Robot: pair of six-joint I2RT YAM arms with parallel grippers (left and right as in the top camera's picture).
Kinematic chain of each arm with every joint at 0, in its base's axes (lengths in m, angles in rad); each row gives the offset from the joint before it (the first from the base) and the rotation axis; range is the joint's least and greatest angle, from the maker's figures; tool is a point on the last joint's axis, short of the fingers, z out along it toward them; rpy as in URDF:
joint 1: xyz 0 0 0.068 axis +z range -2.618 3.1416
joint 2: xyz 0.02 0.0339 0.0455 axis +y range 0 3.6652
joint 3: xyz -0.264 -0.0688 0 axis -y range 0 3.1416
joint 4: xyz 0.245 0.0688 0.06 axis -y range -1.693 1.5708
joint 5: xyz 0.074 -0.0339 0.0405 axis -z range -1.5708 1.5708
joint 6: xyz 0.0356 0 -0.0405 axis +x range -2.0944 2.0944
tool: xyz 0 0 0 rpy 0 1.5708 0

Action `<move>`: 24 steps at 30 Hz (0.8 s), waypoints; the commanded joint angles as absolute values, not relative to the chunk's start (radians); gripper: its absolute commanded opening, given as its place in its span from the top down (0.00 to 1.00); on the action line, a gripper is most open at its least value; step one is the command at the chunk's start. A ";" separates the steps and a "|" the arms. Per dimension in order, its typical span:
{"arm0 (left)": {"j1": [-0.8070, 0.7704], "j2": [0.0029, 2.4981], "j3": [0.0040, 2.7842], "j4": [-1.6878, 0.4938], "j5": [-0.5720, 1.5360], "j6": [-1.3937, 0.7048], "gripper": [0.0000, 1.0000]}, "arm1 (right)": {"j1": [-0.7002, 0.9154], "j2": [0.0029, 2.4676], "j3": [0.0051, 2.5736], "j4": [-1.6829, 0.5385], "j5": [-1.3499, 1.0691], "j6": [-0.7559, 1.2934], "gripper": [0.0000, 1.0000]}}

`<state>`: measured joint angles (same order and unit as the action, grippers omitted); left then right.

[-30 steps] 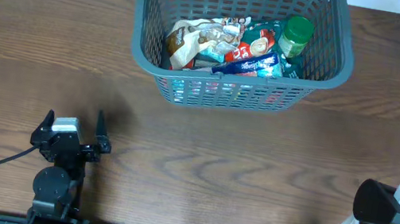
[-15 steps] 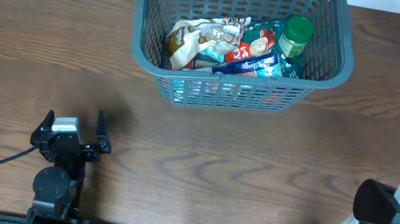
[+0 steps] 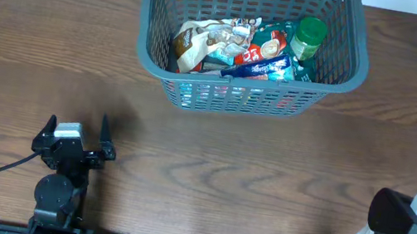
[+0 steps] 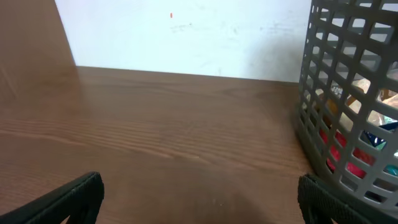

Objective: Pack container

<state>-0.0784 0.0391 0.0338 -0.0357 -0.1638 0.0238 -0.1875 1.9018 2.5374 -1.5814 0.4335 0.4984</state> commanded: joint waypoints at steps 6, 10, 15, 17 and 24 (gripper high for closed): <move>-0.072 0.043 0.004 -0.054 -0.175 0.033 0.01 | -0.142 1.678 2.542 -1.583 0.440 0.516 0.01; -0.072 0.043 0.004 -0.054 -0.175 0.033 0.01 | -0.084 1.576 2.542 -1.583 0.440 0.516 0.01; -0.072 0.043 0.004 -0.054 -0.175 0.033 0.01 | 0.001 1.480 2.542 -1.583 0.440 0.516 0.01; -0.072 0.043 0.004 -0.054 -0.175 0.033 0.01 | 0.030 1.443 2.542 -1.583 0.440 0.516 0.01; -0.072 0.043 0.004 -0.054 -0.175 0.033 0.02 | 0.073 1.340 2.516 -1.583 0.443 0.515 0.01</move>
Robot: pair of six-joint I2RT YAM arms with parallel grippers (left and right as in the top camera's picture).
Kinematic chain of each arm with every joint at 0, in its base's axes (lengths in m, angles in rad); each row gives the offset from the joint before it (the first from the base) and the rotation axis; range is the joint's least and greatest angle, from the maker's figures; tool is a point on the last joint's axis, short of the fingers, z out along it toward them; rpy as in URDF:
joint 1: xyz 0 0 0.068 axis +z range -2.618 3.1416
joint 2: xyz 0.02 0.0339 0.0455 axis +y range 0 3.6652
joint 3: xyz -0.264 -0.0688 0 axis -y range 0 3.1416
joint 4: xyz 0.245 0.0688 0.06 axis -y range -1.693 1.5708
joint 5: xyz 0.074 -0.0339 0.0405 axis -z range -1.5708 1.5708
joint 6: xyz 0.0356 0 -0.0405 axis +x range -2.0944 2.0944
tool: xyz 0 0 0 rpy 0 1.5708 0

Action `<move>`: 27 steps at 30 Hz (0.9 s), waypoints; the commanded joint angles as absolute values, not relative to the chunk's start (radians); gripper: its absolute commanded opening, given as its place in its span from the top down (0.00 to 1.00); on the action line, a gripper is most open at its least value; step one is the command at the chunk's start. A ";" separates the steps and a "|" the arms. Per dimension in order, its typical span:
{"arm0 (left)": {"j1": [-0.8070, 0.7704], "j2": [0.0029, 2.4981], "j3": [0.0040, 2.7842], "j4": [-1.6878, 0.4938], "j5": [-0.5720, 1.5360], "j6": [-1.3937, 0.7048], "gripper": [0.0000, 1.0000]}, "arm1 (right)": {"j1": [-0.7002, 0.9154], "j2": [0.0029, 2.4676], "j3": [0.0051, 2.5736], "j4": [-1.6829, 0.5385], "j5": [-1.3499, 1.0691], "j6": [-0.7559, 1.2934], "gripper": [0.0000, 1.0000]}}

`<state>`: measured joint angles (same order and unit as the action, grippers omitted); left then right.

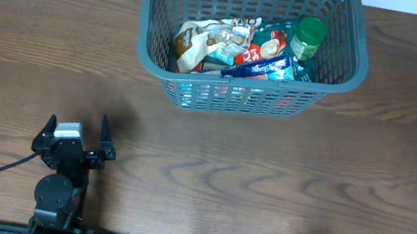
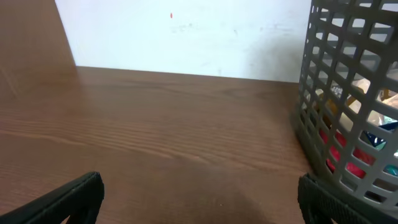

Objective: Pack container

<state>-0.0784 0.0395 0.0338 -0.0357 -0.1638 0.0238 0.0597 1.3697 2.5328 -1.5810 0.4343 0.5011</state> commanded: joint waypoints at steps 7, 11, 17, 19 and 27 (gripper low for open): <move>-0.072 0.043 0.004 -0.054 -0.175 0.033 0.01 | 0.073 1.189 2.317 -1.572 0.436 0.516 0.01; -0.072 0.043 0.004 -0.054 -0.175 0.033 0.01 | 0.073 1.068 2.122 -1.476 0.436 0.515 0.01; -0.072 0.043 0.004 -0.054 -0.175 0.033 0.01 | 0.073 0.871 1.774 -1.241 0.423 0.479 0.01; -0.072 0.043 0.004 -0.054 -0.175 0.033 0.01 | 0.073 0.803 1.656 -1.145 0.387 0.425 0.01; -0.072 0.043 0.004 -0.054 -0.175 0.033 0.01 | 0.062 0.599 1.272 -0.813 0.192 0.144 0.01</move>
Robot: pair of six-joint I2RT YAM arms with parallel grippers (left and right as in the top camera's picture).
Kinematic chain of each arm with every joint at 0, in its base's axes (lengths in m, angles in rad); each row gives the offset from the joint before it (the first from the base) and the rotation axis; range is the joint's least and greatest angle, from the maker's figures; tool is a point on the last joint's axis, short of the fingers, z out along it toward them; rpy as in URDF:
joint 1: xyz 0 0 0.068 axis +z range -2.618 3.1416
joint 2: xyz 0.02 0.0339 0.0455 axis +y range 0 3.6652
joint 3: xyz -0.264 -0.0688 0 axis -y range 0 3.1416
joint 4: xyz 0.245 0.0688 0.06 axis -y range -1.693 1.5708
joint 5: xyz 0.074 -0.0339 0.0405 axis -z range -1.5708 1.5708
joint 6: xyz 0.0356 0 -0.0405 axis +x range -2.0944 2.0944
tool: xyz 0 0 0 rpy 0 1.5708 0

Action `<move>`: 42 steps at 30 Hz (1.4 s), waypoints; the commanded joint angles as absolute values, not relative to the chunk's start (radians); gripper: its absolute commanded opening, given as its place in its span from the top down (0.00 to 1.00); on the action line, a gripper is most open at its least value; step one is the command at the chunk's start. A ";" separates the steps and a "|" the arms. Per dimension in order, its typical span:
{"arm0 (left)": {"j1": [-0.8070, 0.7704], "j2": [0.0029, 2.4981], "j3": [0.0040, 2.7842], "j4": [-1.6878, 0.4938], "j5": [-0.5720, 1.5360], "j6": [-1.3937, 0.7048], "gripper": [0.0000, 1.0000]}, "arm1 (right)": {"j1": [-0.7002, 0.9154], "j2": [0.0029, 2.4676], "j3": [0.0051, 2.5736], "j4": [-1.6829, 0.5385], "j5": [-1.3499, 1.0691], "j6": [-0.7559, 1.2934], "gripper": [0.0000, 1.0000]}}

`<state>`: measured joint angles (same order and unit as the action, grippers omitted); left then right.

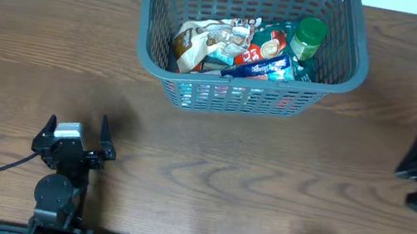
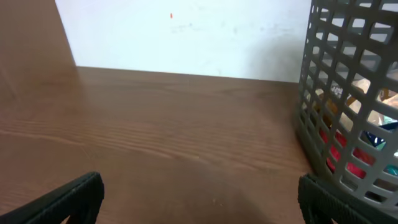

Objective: Pack container

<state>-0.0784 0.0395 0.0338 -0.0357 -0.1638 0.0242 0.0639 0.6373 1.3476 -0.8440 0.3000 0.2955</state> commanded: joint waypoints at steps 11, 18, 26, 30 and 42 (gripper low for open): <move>-0.072 0.043 0.004 -0.054 -0.175 0.033 0.01 | 0.023 0.390 0.864 -0.488 -0.058 -0.121 0.01; -0.072 0.043 0.004 -0.054 -0.175 0.033 0.01 | 0.022 0.267 0.654 -0.355 -0.061 -0.121 0.01; -0.072 0.043 0.004 -0.054 -0.175 0.033 0.01 | 0.022 0.129 0.415 -0.186 -0.078 -0.121 0.01; -0.072 0.043 0.004 -0.054 -0.175 0.033 0.01 | 0.022 0.078 0.321 -0.074 -0.087 -0.121 0.01; -0.072 0.043 0.004 -0.054 -0.175 0.033 0.01 | 0.022 0.043 0.160 0.160 -0.087 -0.117 0.01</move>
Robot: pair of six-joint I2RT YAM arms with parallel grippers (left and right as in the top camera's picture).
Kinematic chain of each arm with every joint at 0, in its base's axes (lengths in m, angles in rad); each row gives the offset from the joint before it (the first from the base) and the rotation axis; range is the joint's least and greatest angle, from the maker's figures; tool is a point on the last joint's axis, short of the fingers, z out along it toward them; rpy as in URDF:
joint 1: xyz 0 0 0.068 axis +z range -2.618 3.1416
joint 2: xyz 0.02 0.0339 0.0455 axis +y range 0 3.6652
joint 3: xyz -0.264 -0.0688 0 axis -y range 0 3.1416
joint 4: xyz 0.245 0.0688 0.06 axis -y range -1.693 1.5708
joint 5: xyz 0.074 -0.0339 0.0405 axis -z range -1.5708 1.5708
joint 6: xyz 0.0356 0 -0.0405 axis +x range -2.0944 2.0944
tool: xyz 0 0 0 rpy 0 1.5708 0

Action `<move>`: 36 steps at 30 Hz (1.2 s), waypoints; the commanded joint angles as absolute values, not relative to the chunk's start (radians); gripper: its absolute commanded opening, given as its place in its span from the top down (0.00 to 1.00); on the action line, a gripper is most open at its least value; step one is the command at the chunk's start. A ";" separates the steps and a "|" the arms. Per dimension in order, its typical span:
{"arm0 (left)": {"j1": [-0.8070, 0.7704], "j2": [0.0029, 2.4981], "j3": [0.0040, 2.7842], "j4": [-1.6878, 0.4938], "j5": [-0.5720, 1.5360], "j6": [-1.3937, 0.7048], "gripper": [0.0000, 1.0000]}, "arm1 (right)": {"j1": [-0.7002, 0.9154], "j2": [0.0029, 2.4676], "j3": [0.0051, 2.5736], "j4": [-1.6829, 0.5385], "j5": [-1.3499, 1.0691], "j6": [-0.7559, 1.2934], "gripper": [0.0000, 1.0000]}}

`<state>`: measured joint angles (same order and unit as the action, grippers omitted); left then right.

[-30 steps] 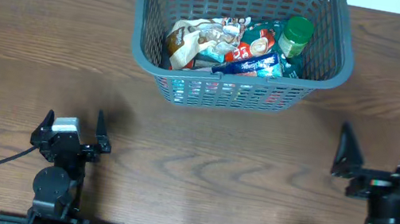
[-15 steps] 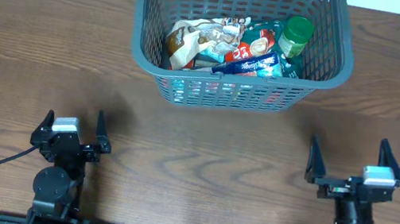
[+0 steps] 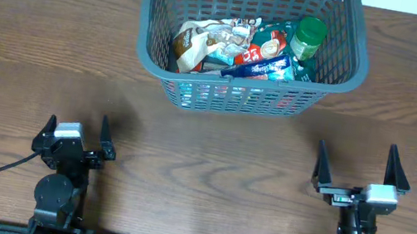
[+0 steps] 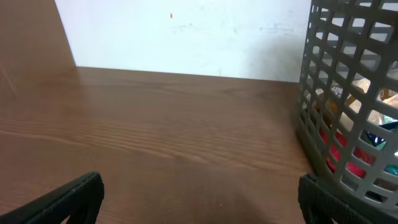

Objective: Pack container

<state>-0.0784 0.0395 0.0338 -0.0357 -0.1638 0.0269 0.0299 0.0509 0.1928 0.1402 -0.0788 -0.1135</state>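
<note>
A grey mesh basket [image 3: 347, 38] stands at the back middle of the wooden table and holds snack packets [image 3: 228, 45] and a green-lidded jar [image 3: 310, 34]. In the left wrist view the basket [image 4: 323, 112] fills the right edge. My left gripper [image 3: 77, 131] rests open at the front left, its black fingertips [image 4: 74, 193] wide apart over bare wood. At the front right my right gripper [image 3: 355, 161] also stands open, fingers pointing toward the basket, with nothing between them.
A white wall [image 4: 186, 37] rises behind the table's far edge. A black cable runs from the left arm's base toward the front left corner. Bare wood lies between the two grippers and the basket.
My right gripper has moved from the right edge of the table to the front right, closer in, and now faces the basket. The left gripper and the basket's contents are unchanged.
The right arm was raised at the far right with its gripper near the back corner, then mostly out of view, then low at the right edge, and now rests at the front right. The left gripper stayed open at the front left throughout.
</note>
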 commanded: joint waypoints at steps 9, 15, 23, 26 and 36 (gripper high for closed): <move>-0.072 0.043 0.004 -0.054 -0.175 0.033 0.02 | 0.022 0.043 0.061 0.255 -0.087 -0.117 0.01; -0.072 0.043 0.004 -0.054 -0.175 0.033 0.01 | 0.022 0.043 0.048 0.255 -0.086 -0.117 0.01; -0.072 0.043 0.004 -0.055 -0.175 0.033 0.01 | 0.022 0.043 0.004 0.292 -0.091 -0.105 0.01; -0.072 0.043 0.004 -0.054 -0.175 0.033 0.01 | 0.022 0.043 0.005 0.289 -0.099 -0.105 0.01; -0.072 0.043 0.004 -0.055 -0.175 0.033 0.01 | 0.022 0.043 0.005 0.289 -0.105 -0.105 0.01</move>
